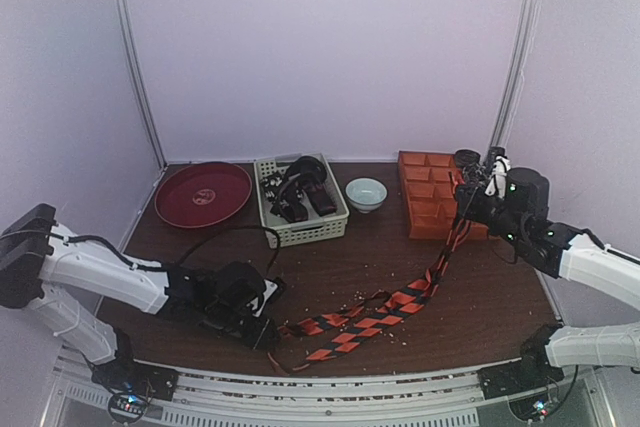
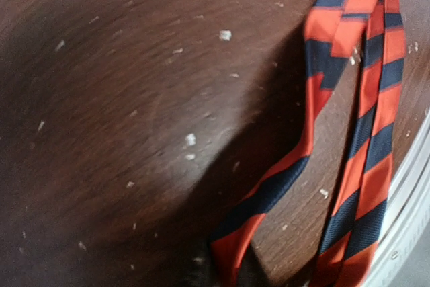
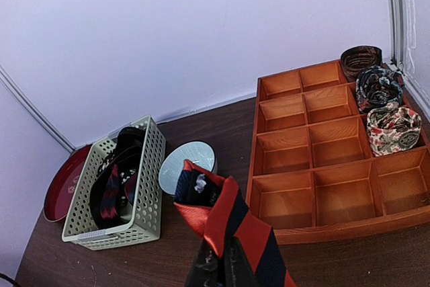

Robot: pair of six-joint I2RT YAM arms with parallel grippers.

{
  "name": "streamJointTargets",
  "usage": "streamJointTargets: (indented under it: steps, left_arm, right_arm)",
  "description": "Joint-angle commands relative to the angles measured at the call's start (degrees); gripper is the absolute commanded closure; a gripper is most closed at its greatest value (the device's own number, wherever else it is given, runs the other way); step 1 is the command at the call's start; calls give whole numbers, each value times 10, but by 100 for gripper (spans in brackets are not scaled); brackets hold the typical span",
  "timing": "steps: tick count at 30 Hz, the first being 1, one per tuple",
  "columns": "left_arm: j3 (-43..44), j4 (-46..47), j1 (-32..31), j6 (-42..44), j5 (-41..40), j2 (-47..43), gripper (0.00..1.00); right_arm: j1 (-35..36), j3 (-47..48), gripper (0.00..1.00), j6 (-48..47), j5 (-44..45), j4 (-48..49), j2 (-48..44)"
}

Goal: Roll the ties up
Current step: Place the tie at the center of the board.

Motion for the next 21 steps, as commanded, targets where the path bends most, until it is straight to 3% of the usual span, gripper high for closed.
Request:
streamJointTargets:
  steps: [1,2,6,9,11,15,21]
  left_arm:
    - [50,-13,-10,50,-14,29,96]
    - [60,-33,-10,61,-44,29,100]
    - [105,-81,13,101,-228,1,100]
    - [111,-63,24,140,-398,-34,100]
    - [90,-33,29,157,-466,-59,100]
    - [27,2,39,116,-537,-101,100]
    - [-81,33,41,4,-535,-146,99]
  right_arm:
    - [-9,-2,100,11,45,24,0]
    - [-11,-1,100,14,57,27,-1]
    - [-34,-9,100,31,104,38,-12]
    - [-71,-17,100,61,135,20,-28]
    - [-98,-31,100,81,156,2,-46]
    - [-161,-68,100,114,172,-41,-88]
    - [-214,-153,100,149,100,-10,-121]
